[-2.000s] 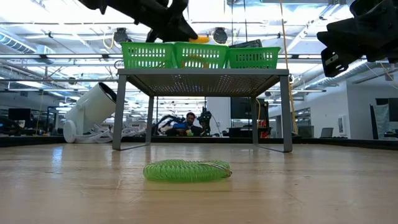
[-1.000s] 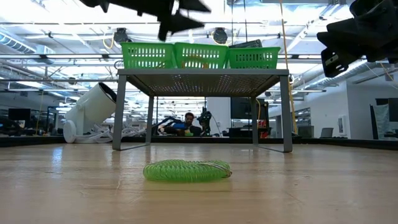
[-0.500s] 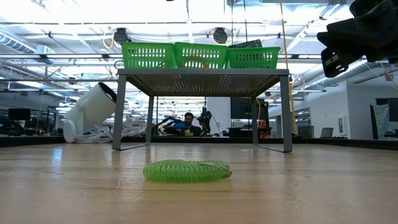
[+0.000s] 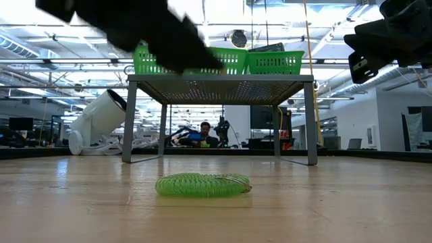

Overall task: Pick & Place Office Desk Supplies
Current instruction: Put the green spring keychain into the center green basket

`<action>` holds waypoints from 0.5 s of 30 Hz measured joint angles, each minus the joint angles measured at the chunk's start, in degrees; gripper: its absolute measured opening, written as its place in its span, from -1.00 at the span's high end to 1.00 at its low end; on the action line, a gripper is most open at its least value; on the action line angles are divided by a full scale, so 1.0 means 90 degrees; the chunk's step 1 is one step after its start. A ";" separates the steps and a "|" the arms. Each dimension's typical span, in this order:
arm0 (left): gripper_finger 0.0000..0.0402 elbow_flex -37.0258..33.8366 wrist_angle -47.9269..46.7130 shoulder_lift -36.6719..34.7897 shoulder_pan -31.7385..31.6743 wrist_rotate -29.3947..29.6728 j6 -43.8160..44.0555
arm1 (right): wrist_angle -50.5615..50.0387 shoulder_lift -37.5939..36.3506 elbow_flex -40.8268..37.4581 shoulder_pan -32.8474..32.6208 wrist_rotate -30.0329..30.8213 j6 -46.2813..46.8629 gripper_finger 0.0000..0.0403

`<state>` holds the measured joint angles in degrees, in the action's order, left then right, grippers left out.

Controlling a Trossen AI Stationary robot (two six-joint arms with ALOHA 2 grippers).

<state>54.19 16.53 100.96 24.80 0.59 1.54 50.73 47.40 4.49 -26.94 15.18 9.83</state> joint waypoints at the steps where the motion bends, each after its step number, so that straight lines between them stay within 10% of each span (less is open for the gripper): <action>1: -0.08 0.0000 0.0025 0.0145 0.0000 0.0004 0.0128 | -0.0003 0.0002 0.0001 0.0000 0.0000 0.0001 0.65; 15: -0.08 0.0002 0.0120 0.1355 0.0024 0.0308 0.1252 | 0.0001 0.0000 0.0000 -0.0002 0.0000 0.0002 0.65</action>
<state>54.22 17.61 113.15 25.01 3.35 12.81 50.74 47.40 4.50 -26.96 15.18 9.85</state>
